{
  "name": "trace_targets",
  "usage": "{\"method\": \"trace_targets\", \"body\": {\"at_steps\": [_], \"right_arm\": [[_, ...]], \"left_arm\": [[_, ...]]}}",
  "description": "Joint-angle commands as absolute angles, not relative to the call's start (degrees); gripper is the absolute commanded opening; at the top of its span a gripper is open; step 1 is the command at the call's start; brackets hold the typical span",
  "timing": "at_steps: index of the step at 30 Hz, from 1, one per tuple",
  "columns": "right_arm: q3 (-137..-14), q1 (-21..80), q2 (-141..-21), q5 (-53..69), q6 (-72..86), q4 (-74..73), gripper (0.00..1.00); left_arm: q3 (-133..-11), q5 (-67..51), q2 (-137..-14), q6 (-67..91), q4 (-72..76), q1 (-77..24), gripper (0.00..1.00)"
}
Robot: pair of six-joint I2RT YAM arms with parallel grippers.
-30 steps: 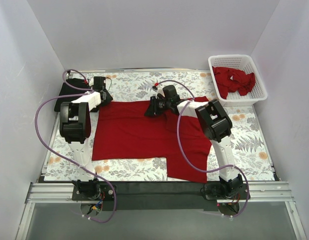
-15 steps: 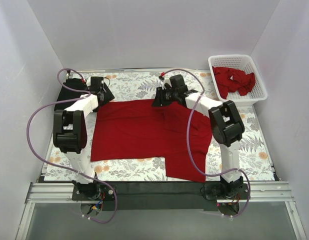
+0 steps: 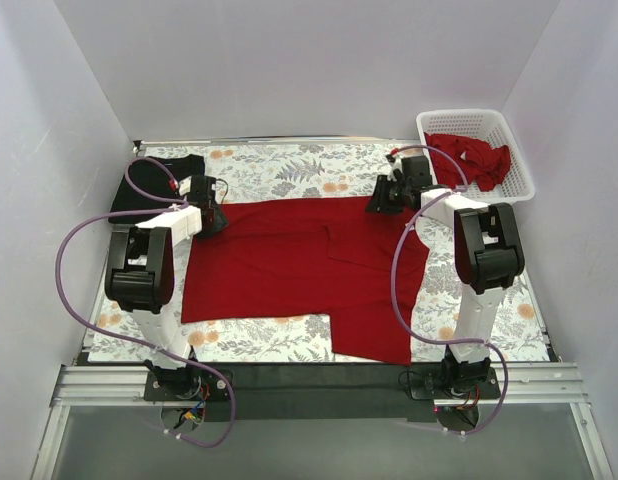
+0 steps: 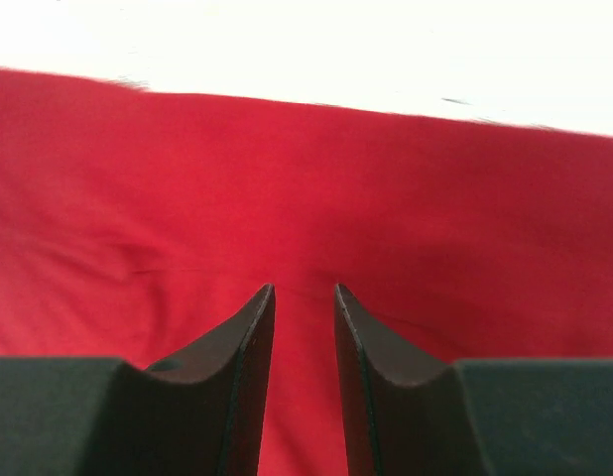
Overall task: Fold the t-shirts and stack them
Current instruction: Fold the tshirt
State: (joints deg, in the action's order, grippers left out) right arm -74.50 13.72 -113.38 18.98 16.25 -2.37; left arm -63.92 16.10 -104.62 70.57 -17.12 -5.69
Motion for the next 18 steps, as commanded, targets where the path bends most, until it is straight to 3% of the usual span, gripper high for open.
{"method": "trace_targets", "body": {"at_steps": [1, 10, 18], "right_arm": [[-74.00, 11.08, -114.69, 17.05, 15.38, -1.67, 0.32], [-75.93, 5.54, -117.59, 12.22, 15.03, -4.39, 0.32], [-76.65, 6.41, -112.07, 12.22, 12.66, -7.47, 0.32]], "left_arm": [[-63.02, 19.43, -104.68, 72.24, -18.71, -5.10, 0.46], [-58.45, 17.23, -101.52, 76.73, -23.37, -4.22, 0.44], [-56.69, 16.79, -92.74, 75.23, -24.08, -4.13, 0.61]]}}
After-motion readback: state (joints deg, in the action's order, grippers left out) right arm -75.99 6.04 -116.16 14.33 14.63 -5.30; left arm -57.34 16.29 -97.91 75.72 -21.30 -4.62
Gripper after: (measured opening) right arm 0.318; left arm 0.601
